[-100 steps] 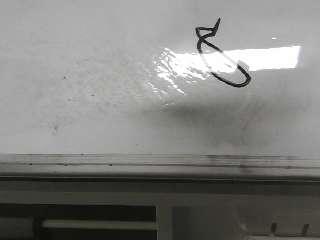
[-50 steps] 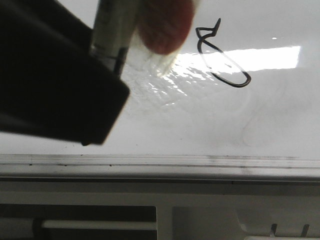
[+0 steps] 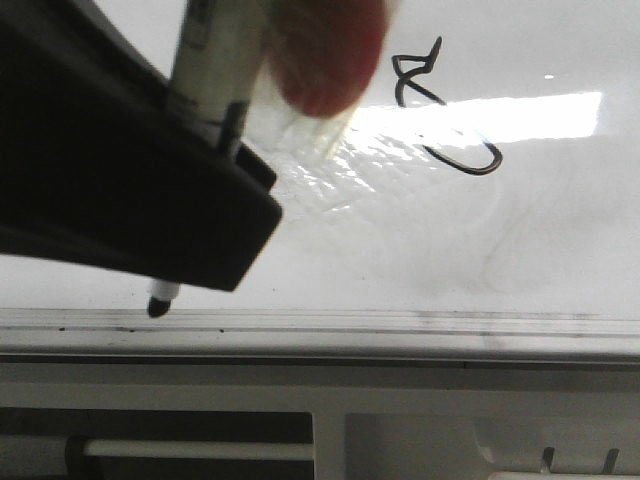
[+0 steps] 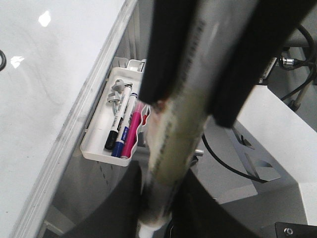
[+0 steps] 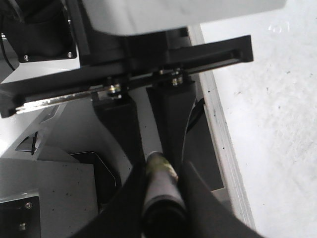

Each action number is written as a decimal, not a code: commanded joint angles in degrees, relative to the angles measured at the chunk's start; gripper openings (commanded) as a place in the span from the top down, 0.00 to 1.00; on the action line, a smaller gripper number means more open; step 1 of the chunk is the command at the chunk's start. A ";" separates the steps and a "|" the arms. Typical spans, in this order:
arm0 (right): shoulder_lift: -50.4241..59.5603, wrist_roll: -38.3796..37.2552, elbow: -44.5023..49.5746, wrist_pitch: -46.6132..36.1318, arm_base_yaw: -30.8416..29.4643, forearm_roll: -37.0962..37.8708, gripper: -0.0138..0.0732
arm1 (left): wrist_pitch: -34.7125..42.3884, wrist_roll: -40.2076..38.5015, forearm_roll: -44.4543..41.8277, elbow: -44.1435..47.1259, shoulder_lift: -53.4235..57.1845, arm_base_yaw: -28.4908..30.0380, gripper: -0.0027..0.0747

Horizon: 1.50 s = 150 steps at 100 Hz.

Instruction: Write number 8 on whiteboard

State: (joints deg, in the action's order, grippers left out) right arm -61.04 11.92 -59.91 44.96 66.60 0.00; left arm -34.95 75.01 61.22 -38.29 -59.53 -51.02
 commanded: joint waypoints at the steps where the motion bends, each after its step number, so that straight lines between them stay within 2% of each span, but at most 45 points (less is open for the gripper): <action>1: 0.73 0.67 -1.90 -3.68 0.04 0.77 0.88 | 1.22 -1.93 5.56 -2.23 0.57 -0.20 0.99; 6: 0.84 0.67 -1.90 -3.45 0.04 0.89 0.85 | 1.11 -1.93 5.56 -2.23 0.57 -0.20 0.99; 11: 1.28 0.67 -1.90 -3.42 0.04 1.13 0.77 | 1.02 -1.93 5.56 -2.13 0.57 -0.20 0.99; 21: 3.26 0.23 -1.90 -3.21 0.04 2.97 0.52 | 0.71 -1.93 5.56 -2.13 0.57 -0.20 0.99; 28: 5.76 -1.72 -1.90 -3.09 -0.18 6.11 0.37 | 0.71 -2.04 5.66 -2.13 0.57 -0.20 0.99; 34: 8.65 -6.03 -1.90 -2.97 -0.29 10.43 0.33 | 1.36 -3.07 5.72 -2.13 0.57 -0.20 0.99; 39: 11.22 -9.92 -1.90 -2.84 -0.47 13.71 0.35 | 3.09 -4.58 5.99 -2.13 0.57 -0.20 0.99; 46: 15.29 -14.20 -1.90 -1.98 -0.72 17.10 0.44 | 7.47 -8.78 6.70 -2.13 0.57 -0.20 0.99; 51: 18.02 -16.59 -1.90 -1.39 -0.72 18.90 0.55 | 11.63 -11.11 7.20 -2.13 0.33 -0.20 0.99; 63: 23.68 -18.77 -1.90 0.42 -0.72 19.97 0.93 | 19.77 -14.11 9.81 -2.13 -1.38 -0.20 0.99; 71: 26.46 -19.98 -1.90 0.47 -0.72 20.39 0.90 | 24.15 -15.05 13.61 -2.25 -3.74 -0.20 0.99; 99: 28.92 -21.77 -1.90 1.48 -0.72 20.64 0.90 | 34.95 -15.05 26.14 -2.74 -12.53 -0.20 0.99; 141: 28.92 -23.39 -1.90 2.57 -0.72 20.64 0.90 | 40.39 -15.05 28.70 -6.30 -17.30 -0.12 0.99; 150: 28.92 -23.39 -1.90 2.57 -0.72 20.64 0.90 | 41.94 -15.05 28.70 -6.30 -17.30 -0.12 0.94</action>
State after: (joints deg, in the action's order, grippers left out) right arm -31.82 -11.06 -60.15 51.20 66.10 19.09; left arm 0.55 60.32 89.48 -42.87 -77.23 -51.24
